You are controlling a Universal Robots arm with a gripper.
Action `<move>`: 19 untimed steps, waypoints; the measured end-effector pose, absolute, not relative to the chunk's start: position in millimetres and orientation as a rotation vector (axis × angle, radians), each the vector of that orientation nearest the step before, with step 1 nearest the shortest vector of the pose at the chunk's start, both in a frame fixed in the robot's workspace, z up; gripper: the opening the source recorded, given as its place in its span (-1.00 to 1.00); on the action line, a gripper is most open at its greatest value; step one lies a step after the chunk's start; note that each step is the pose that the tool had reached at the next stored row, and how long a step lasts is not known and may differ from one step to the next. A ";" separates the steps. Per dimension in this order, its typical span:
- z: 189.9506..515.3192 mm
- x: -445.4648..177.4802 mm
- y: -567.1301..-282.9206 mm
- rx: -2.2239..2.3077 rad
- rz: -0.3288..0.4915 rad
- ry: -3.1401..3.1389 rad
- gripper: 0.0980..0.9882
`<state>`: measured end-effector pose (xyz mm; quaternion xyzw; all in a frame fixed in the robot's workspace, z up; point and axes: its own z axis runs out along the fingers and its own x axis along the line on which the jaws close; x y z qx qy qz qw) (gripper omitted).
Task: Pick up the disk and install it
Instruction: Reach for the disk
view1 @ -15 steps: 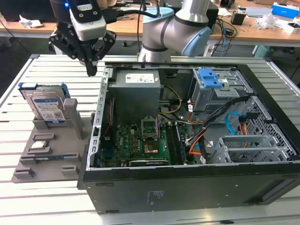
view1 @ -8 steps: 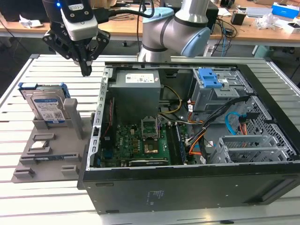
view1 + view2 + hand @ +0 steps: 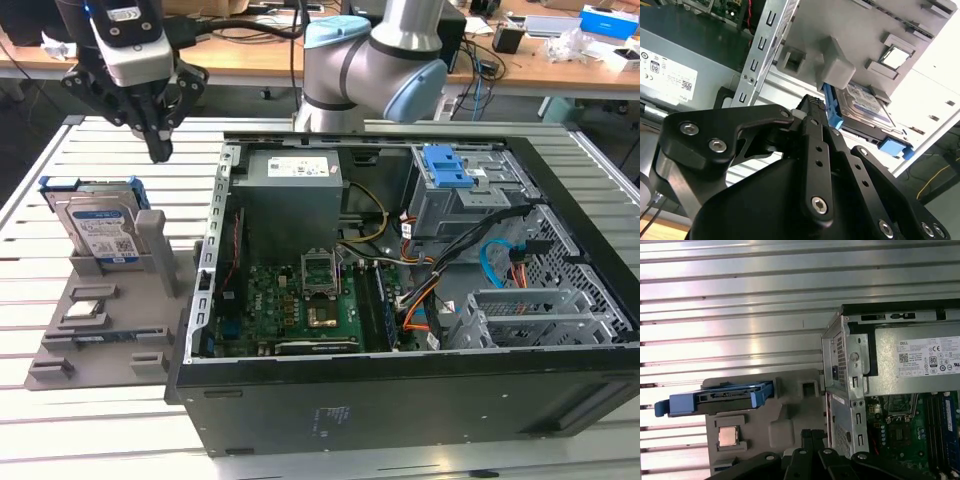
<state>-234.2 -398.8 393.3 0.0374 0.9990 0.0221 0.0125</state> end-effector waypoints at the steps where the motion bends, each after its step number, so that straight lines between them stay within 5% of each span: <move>1: 393.3 -235.9 -398.8 0.117 0.069 3.114 -0.98; 19: 393.3 -272.8 -398.8 0.117 0.069 3.114 -0.98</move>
